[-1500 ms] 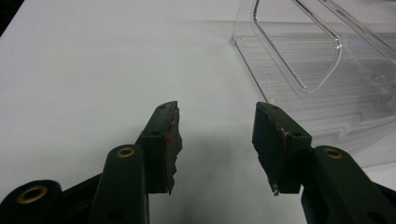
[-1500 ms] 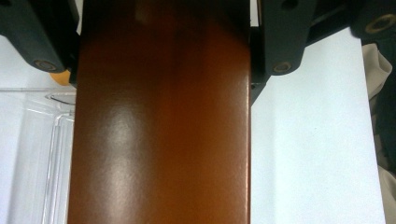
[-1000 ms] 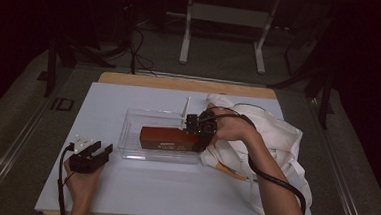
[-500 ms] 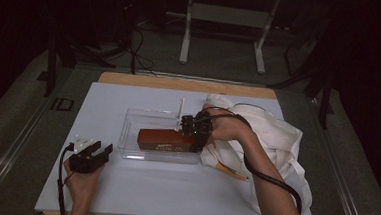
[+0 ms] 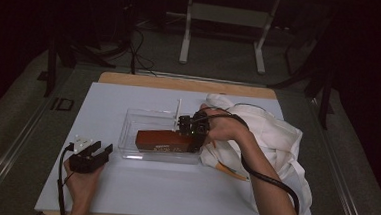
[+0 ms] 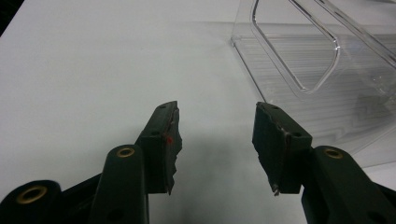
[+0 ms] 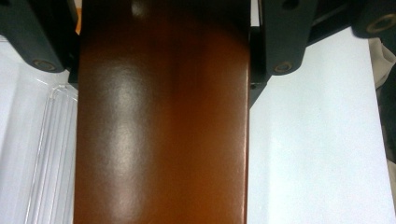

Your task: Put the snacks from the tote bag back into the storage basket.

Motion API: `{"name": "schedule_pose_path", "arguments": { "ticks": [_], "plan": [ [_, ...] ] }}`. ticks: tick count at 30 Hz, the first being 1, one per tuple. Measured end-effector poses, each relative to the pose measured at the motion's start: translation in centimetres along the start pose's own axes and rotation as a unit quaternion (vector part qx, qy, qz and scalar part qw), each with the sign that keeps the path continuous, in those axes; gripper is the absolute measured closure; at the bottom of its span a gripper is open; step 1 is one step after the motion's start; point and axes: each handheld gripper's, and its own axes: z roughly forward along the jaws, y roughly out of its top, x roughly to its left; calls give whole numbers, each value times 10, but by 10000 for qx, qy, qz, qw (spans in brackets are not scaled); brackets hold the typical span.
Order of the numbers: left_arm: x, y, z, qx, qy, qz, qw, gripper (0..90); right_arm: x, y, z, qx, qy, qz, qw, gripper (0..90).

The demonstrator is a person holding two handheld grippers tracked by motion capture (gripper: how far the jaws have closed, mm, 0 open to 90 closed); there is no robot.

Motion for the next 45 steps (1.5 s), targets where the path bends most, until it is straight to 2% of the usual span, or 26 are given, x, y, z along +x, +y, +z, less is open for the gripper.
{"name": "schedule_pose_path", "arguments": {
  "ticks": [13,24,28,34,40,45],
  "plan": [
    [0,0,0,1,1,-10,10000,513,-2,3,4,-61,51,29,10000,412],
    [0,0,0,3,-5,-15,10000,513,-2,3,1,-120,-62,39,9999,391],
    [0,0,0,5,-4,-19,10000,513,-2,1,3,-45,-28,59,10000,385],
    [0,0,0,6,-1,-18,10000,512,-1,1,3,-109,-36,83,9999,379],
    [0,0,0,4,-5,-18,10000,512,-1,2,-2,-257,15,96,9996,379],
    [0,0,0,4,-4,-12,10000,512,0,0,-6,-230,1,114,9997,381]
  ]
}}
